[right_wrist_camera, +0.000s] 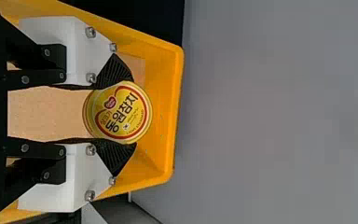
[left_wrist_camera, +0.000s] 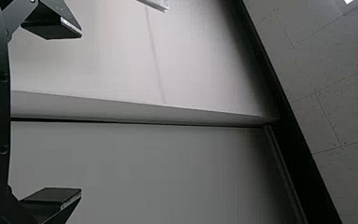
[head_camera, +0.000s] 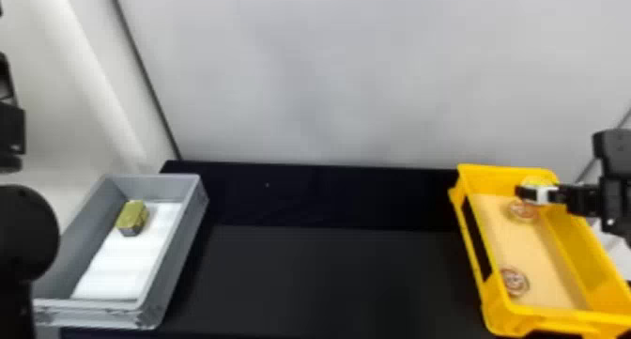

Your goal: Pick up the round yellow can and place it in the yellow rectangular box

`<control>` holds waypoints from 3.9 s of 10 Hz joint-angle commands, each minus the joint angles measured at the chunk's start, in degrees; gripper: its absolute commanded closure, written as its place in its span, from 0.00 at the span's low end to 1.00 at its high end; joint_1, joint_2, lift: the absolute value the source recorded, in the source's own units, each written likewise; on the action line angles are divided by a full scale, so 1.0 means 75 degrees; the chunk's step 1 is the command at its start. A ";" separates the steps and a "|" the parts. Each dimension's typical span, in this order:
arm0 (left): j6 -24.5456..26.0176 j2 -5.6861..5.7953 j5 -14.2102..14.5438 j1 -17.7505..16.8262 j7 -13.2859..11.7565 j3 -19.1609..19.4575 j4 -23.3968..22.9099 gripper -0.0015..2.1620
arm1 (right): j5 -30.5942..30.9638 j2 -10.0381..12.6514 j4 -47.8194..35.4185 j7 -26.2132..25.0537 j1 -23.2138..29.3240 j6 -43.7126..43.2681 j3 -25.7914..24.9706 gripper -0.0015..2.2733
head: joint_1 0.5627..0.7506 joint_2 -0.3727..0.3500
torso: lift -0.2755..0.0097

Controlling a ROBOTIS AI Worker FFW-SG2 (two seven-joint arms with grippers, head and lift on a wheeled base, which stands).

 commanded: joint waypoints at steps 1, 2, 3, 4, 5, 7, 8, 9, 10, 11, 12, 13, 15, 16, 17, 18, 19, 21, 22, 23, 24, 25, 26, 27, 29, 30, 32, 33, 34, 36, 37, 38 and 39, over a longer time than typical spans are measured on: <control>-0.0041 -0.0002 0.0023 0.0041 0.0000 0.0011 0.0024 0.04 | -0.0193 -0.0007 0.0823 -0.0018 -0.0055 -0.0106 -0.0048 0.34 | 0.70 0.59 | 0.96; -0.0052 -0.0002 0.0034 0.0041 0.0000 0.0023 0.0012 0.04 | -0.0240 -0.0053 0.0893 -0.0018 0.0062 -0.0001 -0.0083 0.34 | 0.70 0.59 | 0.96; -0.0052 -0.0014 0.0034 0.0053 0.0000 0.0046 0.0012 0.04 | -0.0299 -0.0112 0.0881 -0.0018 0.0238 0.0105 -0.0142 0.34 | 0.70 0.59 | 0.96; -0.0052 -0.0014 0.0034 0.0053 0.0000 0.0046 0.0012 0.04 | -0.0346 -0.0159 0.0788 -0.0018 0.0390 0.0210 -0.0200 0.34 | 0.70 0.59 | 0.96; -0.0052 -0.0014 0.0034 0.0053 -0.0011 0.0058 0.0000 0.04 | -0.0346 -0.0206 0.0647 -0.0018 0.0566 0.0351 -0.0270 0.34 | 0.70 0.59 | 0.96; -0.0041 -0.0014 0.0034 0.0053 -0.0011 0.0058 -0.0023 0.04 | -0.0381 -0.0288 0.0331 -0.0006 0.0941 0.0574 -0.0399 0.34 | 0.70 0.59 | 0.96; -0.0029 -0.0014 0.0034 0.0053 -0.0011 0.0058 -0.0023 0.04 | -0.0416 -0.0311 0.0248 -0.0018 0.1058 0.0620 -0.0446 0.34 | 0.70 0.59 | 0.96; -0.0029 -0.0014 0.0034 0.0041 -0.0023 0.0058 -0.0035 0.04 | -0.0428 -0.0311 0.0190 -0.0018 0.1152 0.0679 -0.0505 0.34 | 0.70 0.59 | 0.96; -0.0017 -0.0014 0.0034 0.0041 -0.0023 0.0058 -0.0035 0.04 | -0.0428 -0.0323 0.0108 -0.0006 0.1234 0.0738 -0.0528 0.34 | 0.70 0.59 | 0.96; -0.0017 -0.0014 0.0034 0.0041 -0.0023 0.0058 -0.0035 0.04 | -0.0428 -0.0346 0.0084 -0.0006 0.1304 0.0808 -0.0540 0.34 | 0.70 0.59 | 0.96; -0.0017 -0.0002 0.0034 0.0041 -0.0035 0.0058 -0.0035 0.04 | -0.0428 -0.0346 0.0038 -0.0006 0.1375 0.0843 -0.0563 0.34 | 0.70 0.59 | 0.96; -0.0017 -0.0014 0.0034 0.0041 -0.0035 0.0058 -0.0035 0.04 | -0.0428 -0.0346 0.0002 -0.0006 0.1422 0.0890 -0.0599 0.34 | 0.70 0.59 | 0.96; -0.0017 -0.0014 0.0034 0.0041 -0.0035 0.0058 -0.0046 0.04 | -0.0440 -0.0358 -0.0021 -0.0006 0.1492 0.0914 -0.0634 0.34 | 0.70 0.59 | 0.96; -0.0017 -0.0014 0.0034 0.0029 -0.0035 0.0058 -0.0046 0.04 | -0.0440 -0.0358 -0.0021 -0.0006 0.1504 0.0914 -0.0645 0.34 | 0.70 0.59 | 0.96; -0.0017 -0.0002 0.0034 0.0041 -0.0035 0.0058 -0.0046 0.04 | -0.0440 -0.0346 -0.0021 -0.0006 0.1504 0.0914 -0.0645 0.34 | 0.70 0.59 | 0.96; -0.0017 -0.0002 0.0034 0.0041 -0.0035 0.0058 -0.0046 0.04 | -0.0440 -0.0346 -0.0021 -0.0018 0.1504 0.0914 -0.0634 0.34 | 0.70 0.59 | 0.96; -0.0017 -0.0002 0.0034 0.0041 -0.0035 0.0070 -0.0046 0.04 | -0.0475 -0.0346 -0.0009 -0.0018 0.1504 0.0925 -0.0657 0.29 | 0.70 0.59 | 0.96; -0.0017 -0.0002 0.0034 0.0064 -0.0046 0.0081 -0.0046 0.04 | -0.1002 -0.0346 0.0061 -0.0217 0.1539 0.0960 -0.0692 0.15 | 0.70 0.59 | 0.96; -0.0017 -0.0002 0.0034 0.0064 -0.0046 0.0093 -0.0046 0.04 | -0.1307 -0.0346 0.0061 -0.0475 0.1562 0.1043 -0.0681 0.10 | 0.70 0.59 | 0.96; -0.0017 -0.0002 0.0034 0.0088 -0.0058 0.0116 -0.0046 0.04 | -0.1530 -0.0335 0.0014 -0.0780 0.1574 0.1172 -0.0645 0.06 | 0.70 0.59 | 0.96; -0.0017 -0.0002 0.0034 0.0088 -0.0058 0.0116 -0.0046 0.04 | -0.1588 -0.0346 0.0014 -0.0780 0.1562 0.1136 -0.0645 0.04 | 0.70 0.59 | 0.96; -0.0017 -0.0002 0.0034 0.0100 -0.0058 0.0116 -0.0046 0.04 | -0.1647 -0.0358 0.0014 -0.0721 0.1562 0.0996 -0.0634 0.03 | 0.70 0.59 | 0.96; -0.0017 -0.0002 0.0034 0.0100 -0.0070 0.0128 -0.0058 0.04 | -0.1659 -0.0370 -0.0185 -0.0651 0.1574 0.0843 -0.0622 0.03 | 0.70 0.59 | 0.96; -0.0017 -0.0002 0.0034 0.0100 -0.0070 0.0128 -0.0058 0.04 | -0.1647 -0.0370 -0.0666 -0.0686 0.1597 0.0785 -0.0587 0.03 | 0.70 0.59 | 0.96; -0.0005 -0.0037 0.0034 0.0088 -0.0070 0.0116 -0.0058 0.04 | -0.1553 -0.0382 -0.2541 -0.1143 0.1527 0.1183 -0.0517 0.03 | 0.70 0.59 | 0.96; 0.0006 -0.0049 0.0034 0.0088 -0.0070 0.0105 -0.0058 0.04 | -0.1600 -0.0358 -0.3607 -0.1518 0.1433 0.1523 -0.0399 0.03 | 0.70 0.59 | 0.96; 0.0053 -0.0072 0.0023 0.0076 -0.0070 0.0081 -0.0058 0.04 | -0.1846 -0.0276 -0.5212 -0.2363 0.1047 0.2098 -0.0013 0.04 | 0.70 0.59 | 0.96; 0.0088 -0.0072 0.0011 0.0064 -0.0058 0.0093 -0.0058 0.04 | -0.1963 -0.0264 -0.5939 -0.2867 0.0765 0.2109 0.0315 0.04 | 0.70 0.59 | 0.96; 0.0100 -0.0072 -0.0001 0.0041 -0.0058 0.0105 -0.0046 0.04 | -0.1916 -0.0253 -0.6537 -0.3230 0.0508 0.1945 0.0585 0.05 | 0.70 0.59 | 0.96; 0.0100 -0.0061 -0.0013 0.0029 -0.0058 0.0140 -0.0046 0.04 | -0.1459 -0.0229 -0.7462 -0.3992 -0.0020 0.0890 0.1148 0.05 | 0.70 0.59 | 0.96; 0.0100 -0.0025 -0.0013 0.0017 -0.0058 0.0187 -0.0058 0.04 | -0.0756 -0.0182 -0.7791 -0.4003 -0.0524 0.0738 0.1499 0.05 | 0.70 0.59 | 0.96; 0.0112 0.0033 -0.0024 0.0029 -0.0058 0.0210 -0.0070 0.04 | -0.0193 -0.0112 -0.7955 -0.3992 -0.0969 0.0632 0.1722 0.05 | 0.70 0.59 | 0.96; 0.0124 0.0092 -0.0036 0.0041 -0.0058 0.0245 -0.0082 0.04 | 0.0205 -0.0042 -0.8013 -0.3886 -0.1379 0.0269 0.1816 0.05 | 0.70 0.59 | 0.96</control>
